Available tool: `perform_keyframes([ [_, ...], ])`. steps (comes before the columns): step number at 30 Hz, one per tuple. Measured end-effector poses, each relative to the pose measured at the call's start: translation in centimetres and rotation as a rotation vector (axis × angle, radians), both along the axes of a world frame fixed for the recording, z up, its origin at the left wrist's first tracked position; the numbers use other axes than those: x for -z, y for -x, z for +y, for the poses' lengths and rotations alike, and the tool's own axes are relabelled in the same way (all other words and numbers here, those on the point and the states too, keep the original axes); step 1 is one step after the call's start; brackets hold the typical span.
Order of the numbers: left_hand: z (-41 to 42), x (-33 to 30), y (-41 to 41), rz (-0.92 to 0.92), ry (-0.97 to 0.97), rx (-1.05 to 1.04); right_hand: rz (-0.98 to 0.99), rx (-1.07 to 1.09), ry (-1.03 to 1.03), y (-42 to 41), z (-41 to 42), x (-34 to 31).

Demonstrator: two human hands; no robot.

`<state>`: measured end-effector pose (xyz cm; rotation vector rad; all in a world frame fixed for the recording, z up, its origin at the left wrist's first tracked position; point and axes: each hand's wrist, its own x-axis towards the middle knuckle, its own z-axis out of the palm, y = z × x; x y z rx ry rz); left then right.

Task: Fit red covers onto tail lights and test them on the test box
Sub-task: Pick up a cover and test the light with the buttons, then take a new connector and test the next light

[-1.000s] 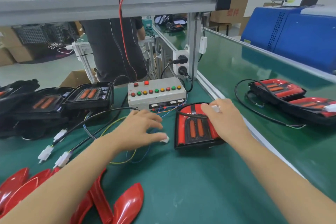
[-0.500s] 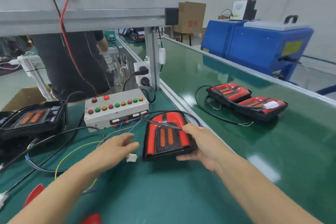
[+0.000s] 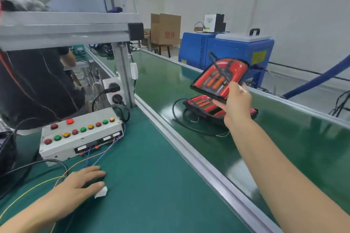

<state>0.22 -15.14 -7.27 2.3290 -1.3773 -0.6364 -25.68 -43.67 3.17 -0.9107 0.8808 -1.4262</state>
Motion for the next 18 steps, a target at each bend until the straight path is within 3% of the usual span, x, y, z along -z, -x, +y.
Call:
perform_keyframes([
  [5, 0.0, -0.1, 0.0, -0.019, -0.015, 0.007, 0.143, 0.032, -0.3, 0.5, -4.1, 2.6],
  [18, -0.2, 0.5, -0.5, -0.029, -0.057, 0.004, 0.429, -0.003, -0.344, 1.1, -6.1, 3.7],
])
